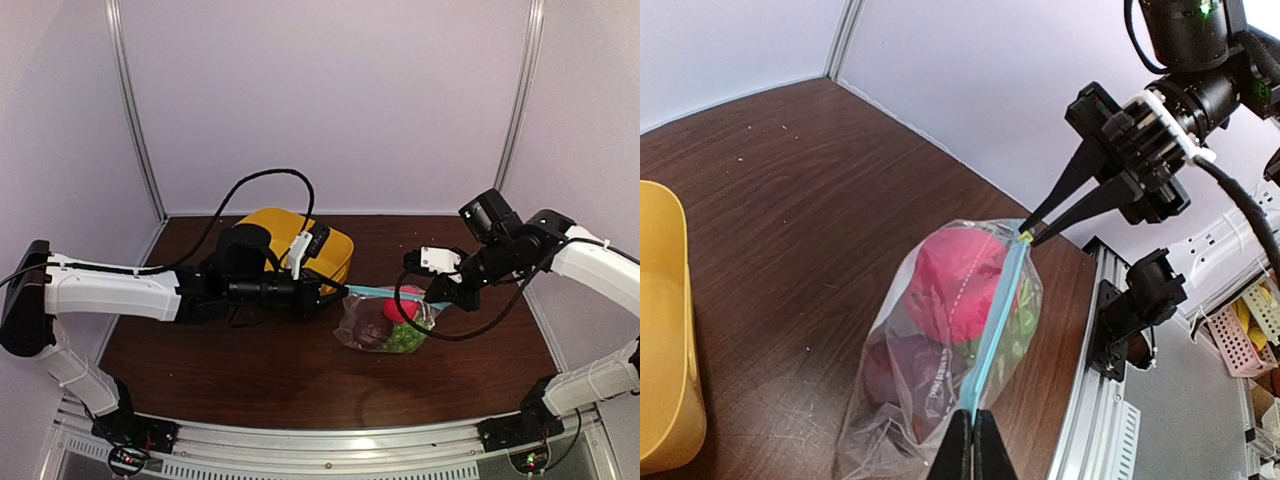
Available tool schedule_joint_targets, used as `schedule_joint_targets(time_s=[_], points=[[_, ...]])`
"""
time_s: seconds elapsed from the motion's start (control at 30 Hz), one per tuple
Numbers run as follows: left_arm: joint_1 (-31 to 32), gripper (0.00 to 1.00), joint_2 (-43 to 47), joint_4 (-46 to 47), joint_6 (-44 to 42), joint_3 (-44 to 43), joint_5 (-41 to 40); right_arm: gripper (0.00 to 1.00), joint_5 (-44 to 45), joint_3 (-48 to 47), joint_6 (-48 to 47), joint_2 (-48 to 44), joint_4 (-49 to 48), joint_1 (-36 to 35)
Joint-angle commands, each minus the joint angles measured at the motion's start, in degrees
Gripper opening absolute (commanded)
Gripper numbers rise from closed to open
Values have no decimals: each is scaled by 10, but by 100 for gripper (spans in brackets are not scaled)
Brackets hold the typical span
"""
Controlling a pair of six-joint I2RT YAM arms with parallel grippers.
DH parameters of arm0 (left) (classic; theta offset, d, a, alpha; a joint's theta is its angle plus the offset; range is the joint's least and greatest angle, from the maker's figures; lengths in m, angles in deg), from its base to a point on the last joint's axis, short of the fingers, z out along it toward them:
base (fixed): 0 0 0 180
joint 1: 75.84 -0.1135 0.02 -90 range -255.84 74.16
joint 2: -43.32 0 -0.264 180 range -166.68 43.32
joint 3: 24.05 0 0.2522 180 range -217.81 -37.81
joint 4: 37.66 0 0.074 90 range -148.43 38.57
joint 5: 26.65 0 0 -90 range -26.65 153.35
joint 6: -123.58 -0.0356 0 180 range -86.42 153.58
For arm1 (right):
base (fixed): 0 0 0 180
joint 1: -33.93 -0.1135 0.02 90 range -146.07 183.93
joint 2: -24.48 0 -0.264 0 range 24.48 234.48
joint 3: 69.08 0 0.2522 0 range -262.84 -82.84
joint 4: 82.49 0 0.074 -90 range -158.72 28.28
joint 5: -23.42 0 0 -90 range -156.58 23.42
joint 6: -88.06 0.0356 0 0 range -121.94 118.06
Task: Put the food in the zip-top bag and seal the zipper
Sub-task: Zip the zipper food storage bag closed.
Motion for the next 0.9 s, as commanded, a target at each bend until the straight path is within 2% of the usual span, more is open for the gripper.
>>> schedule_joint_targets(time_s=[0.0, 0.6, 0.73, 0.87], points=[[-15, 0, 18, 23, -7, 7, -16, 0, 59, 16, -14, -24, 61, 30], [-19, 0, -26, 58, 3, 5, 7, 0, 76, 28, -49, -46, 83, 80], [-19, 0, -95, 103, 9, -47, 34, 0, 78, 13, -33, -35, 49, 81], [-23, 0, -204, 98, -16, -183, 56, 0, 111, -24, -33, -18, 26, 95]])
